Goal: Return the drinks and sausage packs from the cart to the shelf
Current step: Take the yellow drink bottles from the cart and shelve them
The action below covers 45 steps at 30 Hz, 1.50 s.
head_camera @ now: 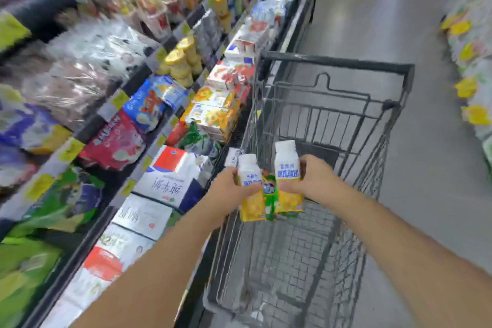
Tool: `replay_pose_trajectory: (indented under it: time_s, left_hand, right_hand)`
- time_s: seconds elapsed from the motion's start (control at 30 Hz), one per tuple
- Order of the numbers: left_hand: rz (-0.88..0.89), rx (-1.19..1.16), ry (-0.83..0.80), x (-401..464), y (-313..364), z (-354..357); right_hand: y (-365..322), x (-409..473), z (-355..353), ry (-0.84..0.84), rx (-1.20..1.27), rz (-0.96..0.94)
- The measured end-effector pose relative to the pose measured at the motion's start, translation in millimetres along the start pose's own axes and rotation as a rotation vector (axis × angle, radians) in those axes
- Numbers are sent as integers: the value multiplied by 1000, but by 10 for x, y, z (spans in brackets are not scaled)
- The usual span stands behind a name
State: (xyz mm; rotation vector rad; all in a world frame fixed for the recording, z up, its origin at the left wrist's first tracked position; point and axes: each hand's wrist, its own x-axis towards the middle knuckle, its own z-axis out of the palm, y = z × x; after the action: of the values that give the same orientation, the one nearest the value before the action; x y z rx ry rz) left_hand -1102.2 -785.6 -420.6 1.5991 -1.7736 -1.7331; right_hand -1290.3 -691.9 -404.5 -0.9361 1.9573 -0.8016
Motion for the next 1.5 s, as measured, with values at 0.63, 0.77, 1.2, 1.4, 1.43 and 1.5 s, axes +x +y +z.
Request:
replay_pose_trajectory:
  time_s: [0.63,0.77,1.2,1.4,1.43,1.5]
  left_hand:
    - [115,-249,1118,-5042,-719,-2657]
    - [26,-284,1281,-6388,-1582,-2886]
    - [-90,-317,1592,-9531,-3315,-3279]
    - [-96,-328,1690,-9924,-3768,-3627]
    - [-93,-329,1708,-9958,-3807,-3712]
    - [-104,-326,1745,-10017,-3861,-3898]
  right_hand:
    - [-3207,-3427,2152,-647,-125,-941]
    - [-3289,-4558,3135,-825,-167,-1023]
    - [-3279,-7596,5262,-1135,-220,-1174]
    - [-3434,-8126,5978,-1122,-226,-1204]
    - [-3485,-8185,6095,-1121,-217,-1198]
    - [-3616,-8295,6306,-1117,-187,-1184]
